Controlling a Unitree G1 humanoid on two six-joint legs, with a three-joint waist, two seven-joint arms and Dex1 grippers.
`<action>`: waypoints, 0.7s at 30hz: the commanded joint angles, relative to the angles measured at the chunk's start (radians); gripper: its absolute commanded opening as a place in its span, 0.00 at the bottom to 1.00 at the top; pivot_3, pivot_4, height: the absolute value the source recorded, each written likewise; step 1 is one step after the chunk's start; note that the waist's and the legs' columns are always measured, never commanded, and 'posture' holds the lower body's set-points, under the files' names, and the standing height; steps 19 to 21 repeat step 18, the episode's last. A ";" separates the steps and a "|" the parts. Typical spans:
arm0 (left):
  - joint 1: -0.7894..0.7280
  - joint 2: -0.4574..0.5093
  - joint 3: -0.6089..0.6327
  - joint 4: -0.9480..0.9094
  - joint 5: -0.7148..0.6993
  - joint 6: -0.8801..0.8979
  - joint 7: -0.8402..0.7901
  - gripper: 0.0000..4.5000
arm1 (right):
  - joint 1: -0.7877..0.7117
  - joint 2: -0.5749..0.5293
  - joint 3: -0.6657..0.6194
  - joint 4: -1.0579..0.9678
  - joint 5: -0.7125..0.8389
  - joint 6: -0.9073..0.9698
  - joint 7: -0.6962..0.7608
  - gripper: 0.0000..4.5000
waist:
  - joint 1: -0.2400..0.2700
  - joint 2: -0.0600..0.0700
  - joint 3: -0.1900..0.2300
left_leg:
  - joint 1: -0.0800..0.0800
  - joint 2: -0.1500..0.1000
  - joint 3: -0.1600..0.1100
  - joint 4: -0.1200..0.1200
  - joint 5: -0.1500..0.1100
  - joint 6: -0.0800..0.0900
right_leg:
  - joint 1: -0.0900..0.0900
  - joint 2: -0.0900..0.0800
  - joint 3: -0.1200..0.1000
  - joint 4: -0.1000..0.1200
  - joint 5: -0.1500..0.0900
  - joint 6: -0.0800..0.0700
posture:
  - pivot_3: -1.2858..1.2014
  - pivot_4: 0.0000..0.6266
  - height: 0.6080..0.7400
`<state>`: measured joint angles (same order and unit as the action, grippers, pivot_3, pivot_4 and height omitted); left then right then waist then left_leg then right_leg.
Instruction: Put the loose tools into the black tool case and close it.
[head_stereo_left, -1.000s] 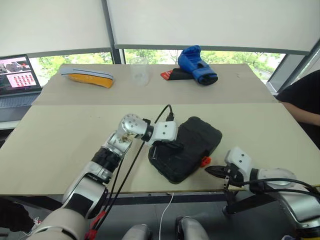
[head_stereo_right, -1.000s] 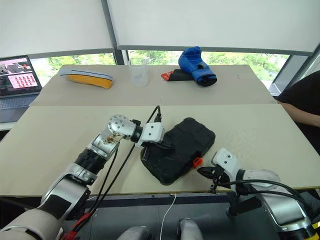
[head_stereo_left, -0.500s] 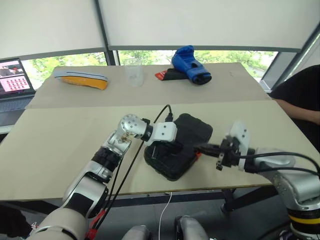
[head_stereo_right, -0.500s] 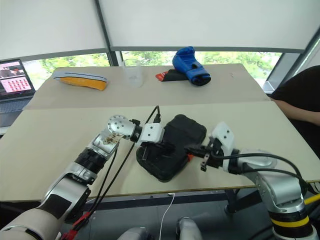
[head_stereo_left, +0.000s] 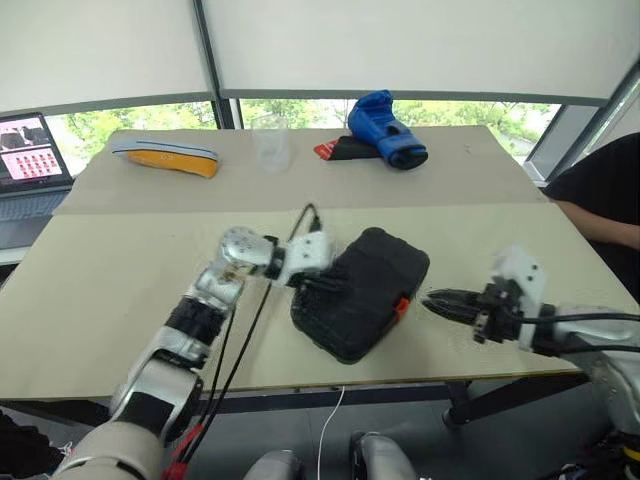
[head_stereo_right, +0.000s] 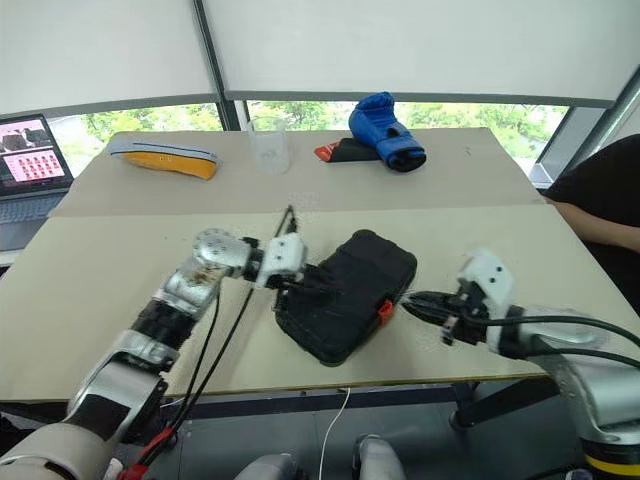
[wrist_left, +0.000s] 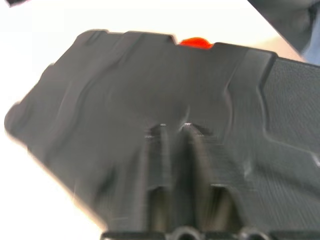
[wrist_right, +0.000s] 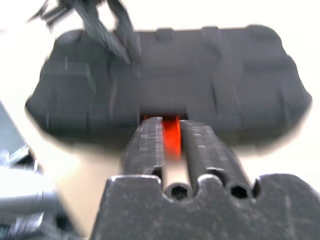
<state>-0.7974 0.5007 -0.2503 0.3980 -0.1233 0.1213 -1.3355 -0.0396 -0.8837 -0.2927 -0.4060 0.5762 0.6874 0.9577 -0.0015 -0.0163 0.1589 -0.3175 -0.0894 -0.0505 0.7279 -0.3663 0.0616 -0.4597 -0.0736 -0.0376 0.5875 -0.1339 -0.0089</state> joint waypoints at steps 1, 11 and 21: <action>0.082 0.192 0.154 -0.125 -0.132 0.207 -0.082 0.54 | 0.040 -0.077 -0.154 0.065 0.060 -0.062 0.166 0.55 | -0.012 0.000 0.001 | 0.000 0.000 0.000 0.000 0.000 0.000 | -0.001 0.000 0.000 0.001 -0.001 0.000 | 0.52 0.24 0.93; 0.388 0.492 0.407 -0.398 -0.277 0.396 -0.073 0.99 | -0.108 -0.243 -0.124 0.273 0.080 -0.106 0.399 1.00 | -0.001 0.005 0.006 | -0.002 -0.001 0.000 -0.001 -0.001 0.001 | -0.002 -0.001 -0.001 -0.002 0.002 -0.006 | 0.52 0.24 0.93; 0.479 0.487 0.459 -0.529 -0.335 0.438 0.006 0.99 | -0.236 -0.213 0.006 0.327 0.049 -0.122 0.408 1.00 | 0.015 0.004 0.009 | -0.004 -0.001 -0.001 -0.002 -0.002 0.000 | -0.003 -0.002 -0.002 -0.003 0.002 -0.006 | 0.52 0.24 0.93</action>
